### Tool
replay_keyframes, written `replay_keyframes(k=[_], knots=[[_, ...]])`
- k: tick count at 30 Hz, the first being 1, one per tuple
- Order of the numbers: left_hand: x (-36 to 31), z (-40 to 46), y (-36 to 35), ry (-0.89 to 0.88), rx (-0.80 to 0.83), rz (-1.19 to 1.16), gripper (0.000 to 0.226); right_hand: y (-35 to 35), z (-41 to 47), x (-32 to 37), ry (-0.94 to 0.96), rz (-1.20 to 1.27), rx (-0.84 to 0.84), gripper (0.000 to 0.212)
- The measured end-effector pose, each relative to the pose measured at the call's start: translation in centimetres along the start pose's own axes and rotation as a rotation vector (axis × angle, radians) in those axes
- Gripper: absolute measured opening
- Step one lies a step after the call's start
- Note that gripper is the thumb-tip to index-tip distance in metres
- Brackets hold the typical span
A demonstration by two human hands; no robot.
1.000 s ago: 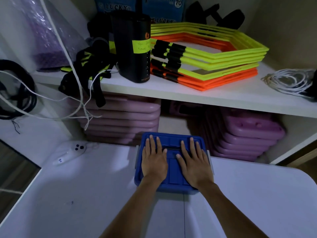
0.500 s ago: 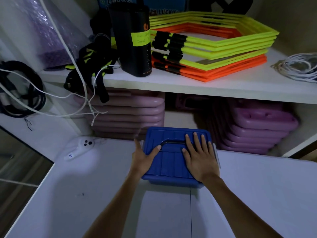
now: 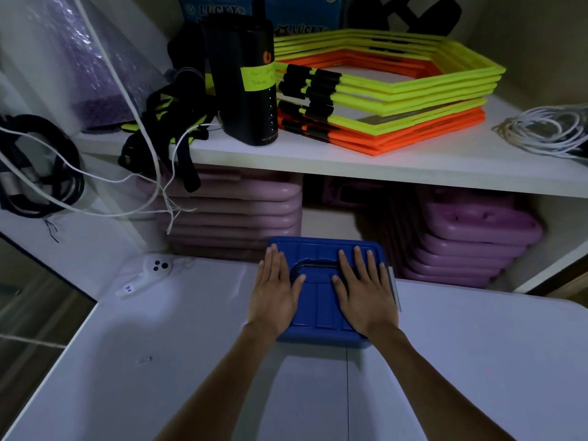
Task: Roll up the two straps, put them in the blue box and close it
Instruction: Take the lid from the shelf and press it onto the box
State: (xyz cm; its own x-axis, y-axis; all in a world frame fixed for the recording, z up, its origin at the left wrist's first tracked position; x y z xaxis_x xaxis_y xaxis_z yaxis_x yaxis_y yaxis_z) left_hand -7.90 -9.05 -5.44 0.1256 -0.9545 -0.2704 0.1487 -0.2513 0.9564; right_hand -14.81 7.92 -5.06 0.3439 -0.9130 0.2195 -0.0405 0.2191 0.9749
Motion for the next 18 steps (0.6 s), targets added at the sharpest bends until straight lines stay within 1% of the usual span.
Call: replay_keyframes(k=[2, 4, 5, 7, 8, 9, 10, 11, 12, 14, 16, 18], knots=[[0.2, 0.0, -0.3, -0.03, 0.01, 0.068, 0.083, 0.8, -0.2, -0.5, -0.069, 0.077, -0.087, 0.066], [0.4, 0.3, -0.4, -0.04, 0.028, 0.121, 0.086, 1.8, -0.5, -2.0, -0.25, 0.24, -0.193, 0.066], [0.5, 0.4, -0.5, -0.039, 0.036, 0.12, 0.087, 2.2, -0.7, -3.1, -0.372, 0.342, -0.189, 0.072], [0.4, 0.4, -0.6, -0.045, 0.034, 0.114, 0.086, 2.0, -1.0, -5.0, -0.598, 0.534, -0.071, 0.092], [0.4, 0.3, -0.6, -0.044, 0.037, 0.112, 0.085, 1.6, -1.2, -5.6, -0.664, 0.589, -0.005, 0.1], [0.3, 0.3, -0.6, -0.044, 0.039, 0.11, 0.084, 1.2, -1.3, -5.9, -0.688, 0.629, 0.039, 0.104], [0.3, 0.3, -0.6, -0.044, 0.035, 0.108, 0.083, 1.0, -1.3, -5.8, -0.671, 0.688, 0.069, 0.102], [0.3, 0.4, -0.5, -0.044, 0.03, 0.104, 0.084, 0.8, -1.3, -5.7, -0.644, 0.766, 0.086, 0.094], [0.3, 0.4, -0.5, -0.043, 0.029, 0.099, 0.084, 0.9, -1.3, -5.4, -0.622, 0.838, 0.093, 0.081], [0.3, 0.3, -0.5, -0.04, 0.036, 0.102, 0.082, 1.5, -1.2, -5.0, -0.58, 0.898, 0.057, 0.055], [0.2, 0.3, -0.4, -0.033, 0.037, 0.107, 0.081, 2.3, -1.1, -4.7, -0.531, 0.862, -0.01, 0.042], [0.1, 0.2, -0.3, -0.037, 0.036, 0.112, 0.081, 2.5, -1.3, -4.1, -0.506, 0.774, -0.037, 0.037]])
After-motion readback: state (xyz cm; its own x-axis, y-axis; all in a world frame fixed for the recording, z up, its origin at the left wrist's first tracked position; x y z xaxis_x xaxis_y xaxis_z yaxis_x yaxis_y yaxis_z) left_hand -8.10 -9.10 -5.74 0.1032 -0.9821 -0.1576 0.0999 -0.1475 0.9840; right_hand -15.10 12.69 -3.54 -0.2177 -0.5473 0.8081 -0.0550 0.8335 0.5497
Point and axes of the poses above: each hand's wrist, its own z-axis towards the middle knuckle, its own y-axis out of the back of the hand, x = y × z, the point moved 4 cm from there along z, towards the middle knuckle, and after that the axes turned 9 degrees about -y, right-handed, at the moved point
